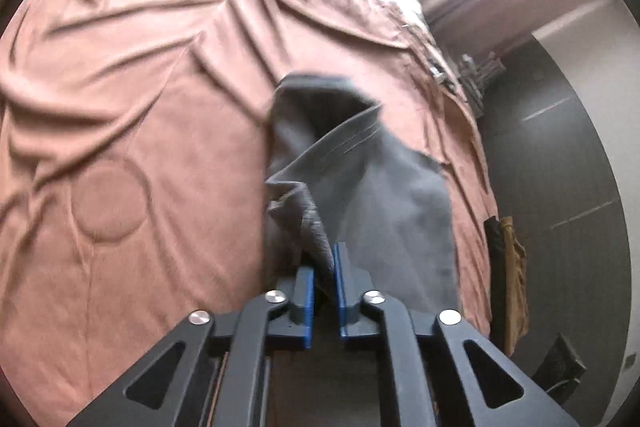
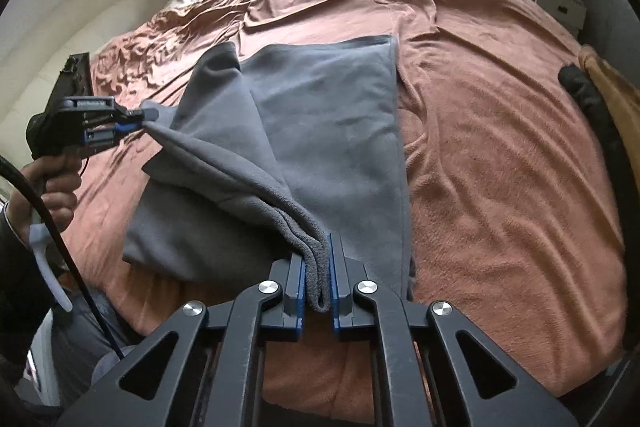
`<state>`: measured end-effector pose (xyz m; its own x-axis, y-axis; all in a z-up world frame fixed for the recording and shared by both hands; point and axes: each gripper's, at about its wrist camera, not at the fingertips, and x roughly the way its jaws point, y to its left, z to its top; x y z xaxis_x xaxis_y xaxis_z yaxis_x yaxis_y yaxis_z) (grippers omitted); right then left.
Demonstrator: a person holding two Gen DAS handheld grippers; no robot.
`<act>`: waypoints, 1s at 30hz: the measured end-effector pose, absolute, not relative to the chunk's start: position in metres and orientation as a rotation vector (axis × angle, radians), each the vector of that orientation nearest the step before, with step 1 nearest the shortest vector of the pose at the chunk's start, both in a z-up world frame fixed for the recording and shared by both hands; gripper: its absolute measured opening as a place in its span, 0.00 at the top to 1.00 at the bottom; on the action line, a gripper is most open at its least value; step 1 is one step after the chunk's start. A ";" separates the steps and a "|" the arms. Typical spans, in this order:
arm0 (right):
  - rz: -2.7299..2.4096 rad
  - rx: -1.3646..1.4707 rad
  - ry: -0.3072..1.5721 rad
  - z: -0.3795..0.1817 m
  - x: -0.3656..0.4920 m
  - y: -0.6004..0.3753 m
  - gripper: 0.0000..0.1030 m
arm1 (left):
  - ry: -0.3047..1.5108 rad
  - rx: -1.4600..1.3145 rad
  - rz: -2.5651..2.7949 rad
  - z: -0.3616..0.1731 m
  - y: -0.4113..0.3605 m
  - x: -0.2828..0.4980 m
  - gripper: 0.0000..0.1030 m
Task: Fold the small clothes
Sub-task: 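Lift the edge with the left gripper and fold it over while the right gripper holds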
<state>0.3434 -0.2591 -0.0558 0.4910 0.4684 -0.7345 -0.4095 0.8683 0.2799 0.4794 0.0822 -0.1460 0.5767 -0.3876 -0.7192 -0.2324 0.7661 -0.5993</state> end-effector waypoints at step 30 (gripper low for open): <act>0.595 0.473 0.906 -0.105 0.353 -0.318 0.96 | 0.952 -0.397 -0.261 -0.098 -0.049 0.655 0.95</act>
